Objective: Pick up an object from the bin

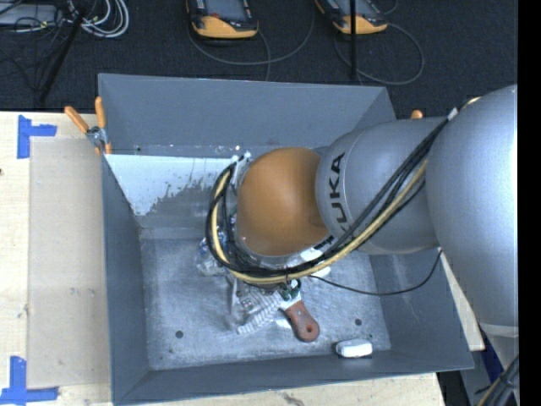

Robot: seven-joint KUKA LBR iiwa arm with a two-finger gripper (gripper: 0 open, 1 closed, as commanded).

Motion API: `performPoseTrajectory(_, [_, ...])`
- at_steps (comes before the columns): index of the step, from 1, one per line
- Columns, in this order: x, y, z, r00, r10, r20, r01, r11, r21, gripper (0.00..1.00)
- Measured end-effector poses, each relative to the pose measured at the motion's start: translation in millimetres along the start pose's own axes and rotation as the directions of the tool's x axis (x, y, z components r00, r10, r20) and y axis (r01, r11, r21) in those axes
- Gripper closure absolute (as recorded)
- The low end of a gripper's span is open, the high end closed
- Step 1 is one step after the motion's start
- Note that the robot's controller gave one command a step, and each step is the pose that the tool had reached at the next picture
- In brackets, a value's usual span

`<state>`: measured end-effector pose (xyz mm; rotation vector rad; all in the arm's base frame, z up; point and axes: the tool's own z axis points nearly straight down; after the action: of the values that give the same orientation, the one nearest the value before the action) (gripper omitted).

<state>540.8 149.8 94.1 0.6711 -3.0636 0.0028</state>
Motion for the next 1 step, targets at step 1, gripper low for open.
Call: performPoseTrajectory(1, [-15.5,-16.4,4.9,0.989,-0.148,0.012,0.148,0.989,-0.001,0.0])
